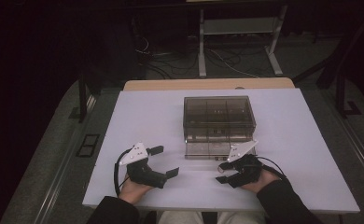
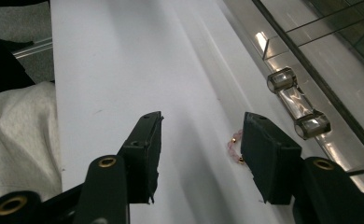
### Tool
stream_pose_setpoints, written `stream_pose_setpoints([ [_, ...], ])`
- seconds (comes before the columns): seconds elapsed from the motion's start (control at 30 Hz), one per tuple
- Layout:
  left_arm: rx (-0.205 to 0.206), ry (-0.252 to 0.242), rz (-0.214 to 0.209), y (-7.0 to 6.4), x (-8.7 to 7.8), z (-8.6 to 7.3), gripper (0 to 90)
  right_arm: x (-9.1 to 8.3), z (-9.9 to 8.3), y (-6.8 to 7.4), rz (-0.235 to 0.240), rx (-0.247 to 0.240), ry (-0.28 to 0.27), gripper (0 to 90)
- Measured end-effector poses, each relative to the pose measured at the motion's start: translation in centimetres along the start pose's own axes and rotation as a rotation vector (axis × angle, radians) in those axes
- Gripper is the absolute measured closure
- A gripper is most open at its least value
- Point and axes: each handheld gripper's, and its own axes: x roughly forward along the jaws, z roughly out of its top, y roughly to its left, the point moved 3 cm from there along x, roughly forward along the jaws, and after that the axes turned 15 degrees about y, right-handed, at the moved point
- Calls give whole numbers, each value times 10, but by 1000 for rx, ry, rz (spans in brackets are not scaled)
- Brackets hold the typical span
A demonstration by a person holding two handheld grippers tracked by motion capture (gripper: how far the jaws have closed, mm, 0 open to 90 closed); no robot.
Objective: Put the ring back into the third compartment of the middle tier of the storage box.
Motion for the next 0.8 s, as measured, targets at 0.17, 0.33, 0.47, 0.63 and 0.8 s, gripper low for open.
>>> stream_pose_setpoints([
  [0.17, 0, 3, -1, 0, 0, 0, 0, 3, 0, -1, -4, -10, 14, 467],
  [0.33, 2, 4, -2, 0, 0, 0, 0, 6, 0, -3, -9, -25, 27, 465],
  [0.47, 2, 5, -3, 0, 0, 0, 0, 9, 1, -2, -5, -7, 31, 465],
  [0.63, 2, 6, -3, 0, 1, 0, 0, 12, 1, -5, -10, -16, 45, 465],
  [0.8, 2, 6, -4, 0, 1, 0, 0, 17, 2, -7, 2, -9, 56, 470],
])
